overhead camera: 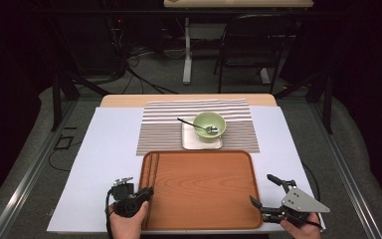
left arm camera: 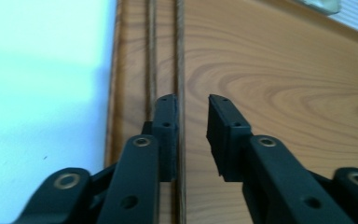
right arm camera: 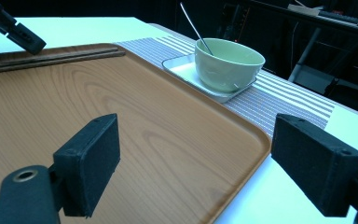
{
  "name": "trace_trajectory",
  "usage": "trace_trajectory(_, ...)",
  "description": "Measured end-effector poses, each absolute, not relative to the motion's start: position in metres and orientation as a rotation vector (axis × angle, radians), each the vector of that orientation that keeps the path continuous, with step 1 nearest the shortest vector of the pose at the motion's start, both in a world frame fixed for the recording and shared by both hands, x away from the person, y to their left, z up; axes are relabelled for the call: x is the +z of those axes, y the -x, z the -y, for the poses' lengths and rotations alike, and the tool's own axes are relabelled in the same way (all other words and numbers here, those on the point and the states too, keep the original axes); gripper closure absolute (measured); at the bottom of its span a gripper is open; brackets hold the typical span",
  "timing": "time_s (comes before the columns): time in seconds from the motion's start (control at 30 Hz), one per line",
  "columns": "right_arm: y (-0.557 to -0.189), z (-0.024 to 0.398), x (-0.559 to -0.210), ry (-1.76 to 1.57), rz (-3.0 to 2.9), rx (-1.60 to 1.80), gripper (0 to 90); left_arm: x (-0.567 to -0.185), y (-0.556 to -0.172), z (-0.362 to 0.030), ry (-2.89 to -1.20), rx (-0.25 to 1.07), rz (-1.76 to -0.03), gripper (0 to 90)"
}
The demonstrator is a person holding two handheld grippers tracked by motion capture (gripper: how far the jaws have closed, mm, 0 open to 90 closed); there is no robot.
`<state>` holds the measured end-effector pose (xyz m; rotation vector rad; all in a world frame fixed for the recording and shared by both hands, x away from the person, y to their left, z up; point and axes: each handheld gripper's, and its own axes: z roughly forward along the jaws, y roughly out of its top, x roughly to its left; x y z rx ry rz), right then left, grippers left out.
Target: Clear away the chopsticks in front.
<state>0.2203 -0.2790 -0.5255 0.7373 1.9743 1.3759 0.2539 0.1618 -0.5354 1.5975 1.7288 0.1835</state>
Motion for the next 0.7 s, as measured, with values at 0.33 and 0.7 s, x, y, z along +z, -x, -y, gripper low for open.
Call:
trace_trajectory(0.33,-0.221,0.279,-0.526,-0.742,-1.975,1.377,15.3,-0.525,-0.266,-0.154,-1.639,0.206,-1.629,53.8)
trace_trajectory(0.7,-0.221,0.279,-0.526,-0.746,-1.978,1.375,15.3,-0.516,-0.289,-0.144,-1.675,0.213,-1.514,40.7)
